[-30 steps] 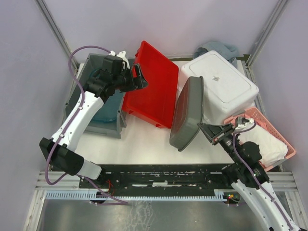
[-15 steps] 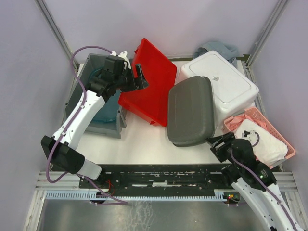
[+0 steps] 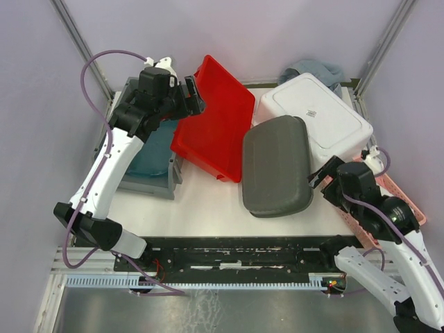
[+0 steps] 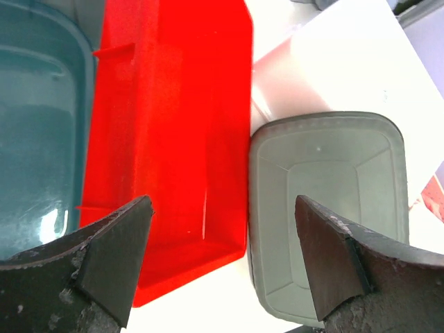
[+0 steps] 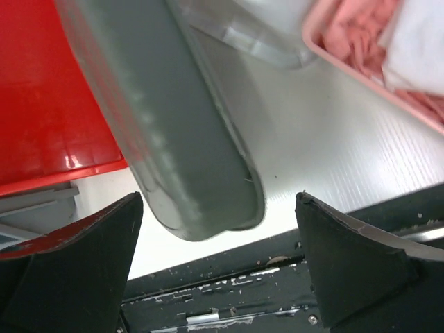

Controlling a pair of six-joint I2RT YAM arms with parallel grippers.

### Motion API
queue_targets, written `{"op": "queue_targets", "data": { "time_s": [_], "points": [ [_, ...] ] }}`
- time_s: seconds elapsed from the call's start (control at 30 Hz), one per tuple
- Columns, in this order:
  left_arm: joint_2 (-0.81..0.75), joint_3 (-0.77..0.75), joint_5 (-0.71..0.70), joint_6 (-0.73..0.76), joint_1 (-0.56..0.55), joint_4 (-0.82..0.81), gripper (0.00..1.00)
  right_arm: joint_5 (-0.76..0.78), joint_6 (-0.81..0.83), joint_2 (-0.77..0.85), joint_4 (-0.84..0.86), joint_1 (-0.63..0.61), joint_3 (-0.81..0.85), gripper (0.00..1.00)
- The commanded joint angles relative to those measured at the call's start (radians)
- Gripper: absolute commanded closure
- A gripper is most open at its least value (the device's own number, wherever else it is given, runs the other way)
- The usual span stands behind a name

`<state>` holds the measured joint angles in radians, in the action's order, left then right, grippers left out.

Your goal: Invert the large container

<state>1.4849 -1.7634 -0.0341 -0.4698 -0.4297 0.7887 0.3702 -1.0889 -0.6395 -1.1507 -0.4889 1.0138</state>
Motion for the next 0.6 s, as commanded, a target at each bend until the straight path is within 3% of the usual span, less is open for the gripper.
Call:
{"op": "queue_targets", "data": {
  "time_s": [0.0,0.17,0.27,0.47,0.57],
  "points": [
    [-0.021,-0.028,-0.114,0.019,0.003,0.051,0.10,0.036,0.205,-0.118,0.047,-0.001,0.183,0.01],
    [-0.018,-0.011,-0.161,-0.004,0.021,0.078,0.10,0.074,0.390,-0.291,0.107,-0.001,0.352,0.03],
    [-0.017,-0.002,-0.163,-0.015,0.023,0.070,0.10,-0.009,0.492,-0.465,0.117,0.015,0.459,0.19],
    [-0.008,0.011,-0.162,-0.028,0.024,0.059,0.10,-0.258,0.622,-0.817,0.208,0.079,0.647,0.68],
    [-0.006,0.017,-0.160,-0.033,0.024,0.057,0.10,-0.286,0.657,-1.010,0.213,0.101,0.827,0.76]
  ]
}}
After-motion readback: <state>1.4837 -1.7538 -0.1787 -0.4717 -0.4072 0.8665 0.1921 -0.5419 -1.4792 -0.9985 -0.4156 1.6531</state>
